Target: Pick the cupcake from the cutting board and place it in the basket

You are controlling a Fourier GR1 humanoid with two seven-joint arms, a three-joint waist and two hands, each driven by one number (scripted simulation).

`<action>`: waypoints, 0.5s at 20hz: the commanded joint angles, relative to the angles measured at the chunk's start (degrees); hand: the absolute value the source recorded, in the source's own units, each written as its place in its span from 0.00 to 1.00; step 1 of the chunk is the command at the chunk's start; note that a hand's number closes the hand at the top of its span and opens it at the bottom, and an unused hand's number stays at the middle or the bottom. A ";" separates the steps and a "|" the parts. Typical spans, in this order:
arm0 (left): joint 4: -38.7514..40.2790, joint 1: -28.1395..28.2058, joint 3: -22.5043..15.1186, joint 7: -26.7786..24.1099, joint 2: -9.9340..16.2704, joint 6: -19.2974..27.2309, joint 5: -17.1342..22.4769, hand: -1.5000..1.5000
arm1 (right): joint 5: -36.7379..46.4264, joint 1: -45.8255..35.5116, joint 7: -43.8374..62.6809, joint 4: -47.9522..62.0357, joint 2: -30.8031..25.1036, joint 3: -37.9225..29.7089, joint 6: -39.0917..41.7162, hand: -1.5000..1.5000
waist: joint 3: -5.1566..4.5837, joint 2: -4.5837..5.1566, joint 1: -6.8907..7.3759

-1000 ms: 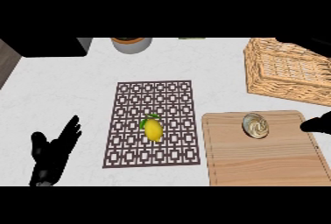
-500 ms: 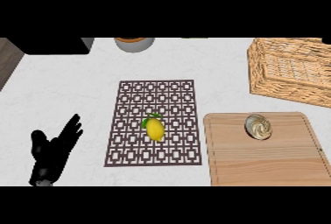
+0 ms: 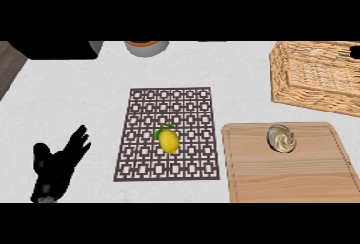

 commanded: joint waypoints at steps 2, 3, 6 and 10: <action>4.17 3.30 -1.77 1.32 -1.68 0.96 -2.07 0.50 | 1.53 2.71 -0.30 0.10 2.85 -1.07 -0.34 0.00 | -0.51 0.50 0.00; 1.25 2.64 -1.11 4.72 -0.01 0.46 -1.23 0.50 | 4.57 4.09 -2.24 -0.15 5.18 -0.83 -2.88 0.00 | -0.44 0.52 0.19; -0.43 6.53 -0.94 3.14 -0.44 0.48 -1.07 0.50 | 6.05 7.91 0.36 -4.41 8.81 0.63 -6.17 0.00 | -0.46 0.31 0.11; 3.56 3.48 -0.44 1.81 -1.53 -0.10 -1.90 0.50 | 12.78 10.57 -2.57 -2.99 13.27 3.55 -9.24 0.00 | -0.46 0.64 0.29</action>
